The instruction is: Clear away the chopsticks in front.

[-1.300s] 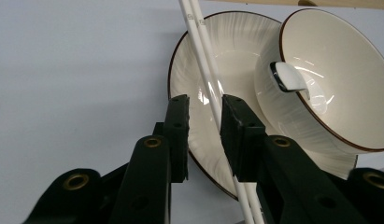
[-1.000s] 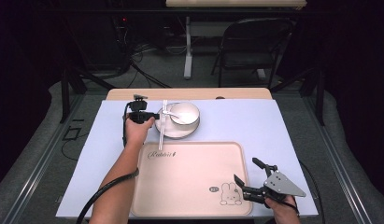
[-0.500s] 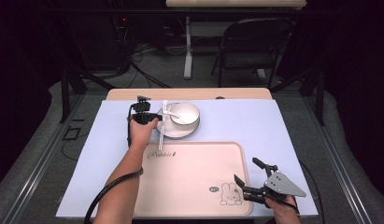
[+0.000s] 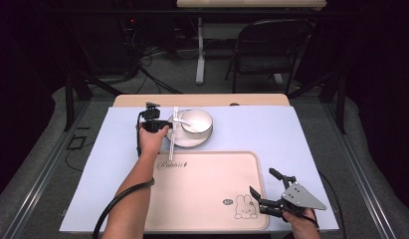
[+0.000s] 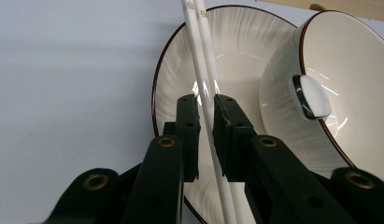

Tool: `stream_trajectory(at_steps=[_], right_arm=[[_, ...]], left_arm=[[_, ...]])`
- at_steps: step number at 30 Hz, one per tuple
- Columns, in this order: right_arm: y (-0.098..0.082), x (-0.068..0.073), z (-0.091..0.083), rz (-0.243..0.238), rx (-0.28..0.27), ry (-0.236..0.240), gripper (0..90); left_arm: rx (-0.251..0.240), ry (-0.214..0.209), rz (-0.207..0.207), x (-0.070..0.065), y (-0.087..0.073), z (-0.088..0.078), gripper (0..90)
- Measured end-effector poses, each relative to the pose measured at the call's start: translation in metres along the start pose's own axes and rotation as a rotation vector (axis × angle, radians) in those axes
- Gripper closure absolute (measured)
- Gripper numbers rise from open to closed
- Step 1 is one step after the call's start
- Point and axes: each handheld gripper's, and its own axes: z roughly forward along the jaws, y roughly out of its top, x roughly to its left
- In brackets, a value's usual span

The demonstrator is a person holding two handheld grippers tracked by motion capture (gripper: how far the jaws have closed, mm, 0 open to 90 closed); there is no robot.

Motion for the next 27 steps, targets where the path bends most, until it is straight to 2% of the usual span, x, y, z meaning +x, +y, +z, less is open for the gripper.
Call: stream_trajectory(at_steps=[4,9,18,24,27], right_arm=[[0.000,0.000,0.000,0.001,0.000,0.000,13.9],[0.000,0.000,0.000,0.000,0.000,0.001,13.9],[0.000,0.000,0.000,-0.001,0.000,0.001,13.9],[0.000,0.000,0.000,0.002,0.000,0.001,14.0],[0.000,0.000,-0.001,0.000,-0.003,0.001,13.9]], left_arm=[[-0.006,-0.013,-0.005,0.000,0.000,0.000,79.3],[-0.002,-0.008,0.001,-0.002,0.000,0.002,79.3],[0.032,0.034,0.018,-0.003,0.002,0.008,79.8],[0.070,0.066,-0.005,-0.003,0.003,0.014,81.7],[0.080,0.064,-0.025,-0.002,0.003,0.017,83.2]])
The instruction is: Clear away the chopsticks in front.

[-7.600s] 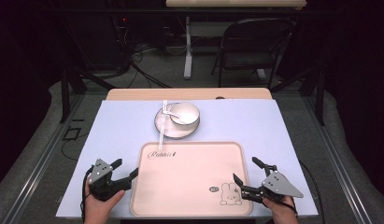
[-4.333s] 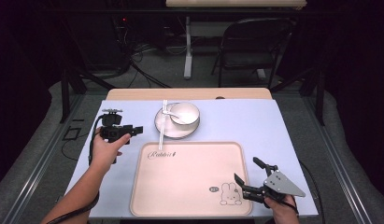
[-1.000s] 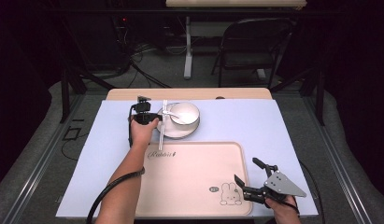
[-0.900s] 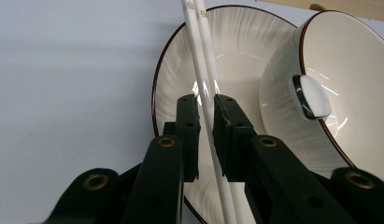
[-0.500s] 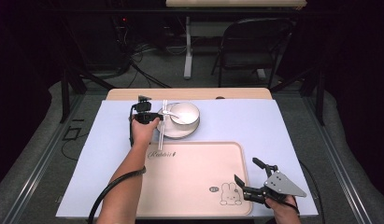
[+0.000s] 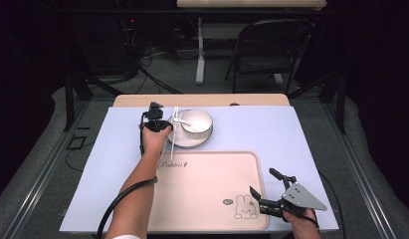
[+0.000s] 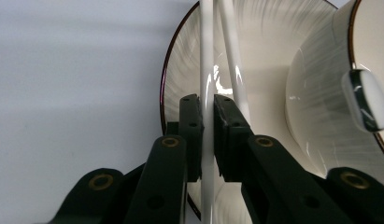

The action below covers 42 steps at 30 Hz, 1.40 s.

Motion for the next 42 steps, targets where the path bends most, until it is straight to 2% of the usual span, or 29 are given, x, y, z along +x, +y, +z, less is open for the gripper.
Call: stream_trajectory(at_steps=[6,10,19,28,34,39,42], right_arm=[[0.000,0.001,0.000,-0.010,0.003,0.003,13.9],[0.000,0.001,0.000,-0.009,0.003,0.001,14.0],[0.000,0.000,0.000,-0.008,0.002,0.002,13.9],[0.000,0.000,0.000,0.002,0.000,0.002,13.9],[0.000,-0.001,0.001,0.017,0.001,0.007,13.9],[0.000,-0.001,0.002,0.007,-0.001,0.014,14.0],[0.001,0.000,0.002,0.003,-0.003,0.011,13.9]], left_arm=[[0.008,0.007,-0.010,-0.003,0.001,0.001,84.2],[-0.013,0.011,-0.031,-0.001,0.003,-0.002,84.4],[-0.042,0.005,-0.051,0.002,0.005,-0.019,84.4],[-0.060,0.022,-0.034,0.002,0.001,-0.045,84.5],[-0.071,0.006,-0.019,0.000,-0.004,-0.062,84.5],[-0.083,-0.006,-0.009,-0.002,-0.007,-0.076,84.5],[-0.088,0.002,0.003,-0.003,-0.010,-0.084,84.5]])
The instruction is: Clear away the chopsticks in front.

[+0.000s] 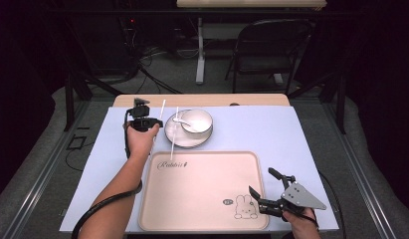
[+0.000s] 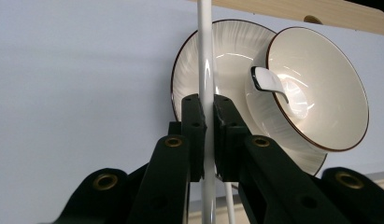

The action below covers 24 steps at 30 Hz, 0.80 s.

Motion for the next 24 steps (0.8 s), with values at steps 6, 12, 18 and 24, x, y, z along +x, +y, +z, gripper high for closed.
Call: stream_trajectory(at_steps=[6,12,18,24], right_arm=[[0.000,0.000,0.000,-0.002,0.001,0.000,13.9],[-0.001,0.000,0.001,-0.002,0.007,-0.002,14.0],[-0.001,0.000,0.001,-0.007,0.006,-0.003,14.0],[-0.001,0.000,0.001,-0.009,0.006,-0.005,13.9]], left_arm=[[0.001,-0.003,0.018,0.000,-0.005,-0.014,84.5],[-0.013,-0.010,0.020,0.004,-0.018,-0.030,84.5],[0.021,-0.002,0.055,0.006,-0.045,-0.041,84.5],[0.038,-0.069,0.021,0.010,-0.080,-0.045,84.5]])
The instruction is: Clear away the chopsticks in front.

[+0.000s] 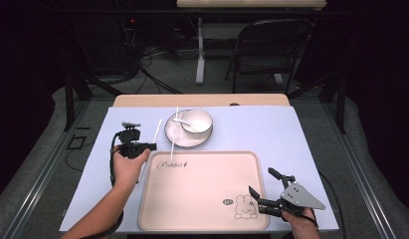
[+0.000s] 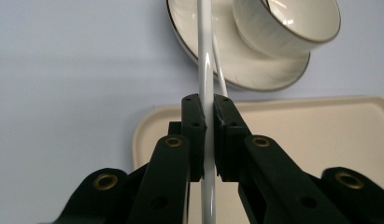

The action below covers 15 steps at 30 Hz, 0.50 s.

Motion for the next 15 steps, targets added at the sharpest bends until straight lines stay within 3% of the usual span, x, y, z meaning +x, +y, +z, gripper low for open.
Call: stream_trajectory(at_steps=[4,10,12,15], right_arm=[[0.000,0.000,0.000,-0.001,0.000,-0.002,13.9],[0.000,0.001,0.000,-0.001,0.003,-0.002,13.9],[0.000,0.001,0.000,-0.002,0.002,-0.001,13.9],[0.000,0.001,0.000,-0.005,0.001,-0.003,14.0]], left_arm=[[-0.020,-0.026,-0.015,0.002,-0.023,0.000,84.5],[-0.023,-0.018,-0.025,0.004,-0.057,0.007,84.5],[-0.036,0.001,-0.029,0.006,-0.066,0.009,84.5],[-0.059,0.064,-0.012,0.006,-0.076,0.008,84.5]])
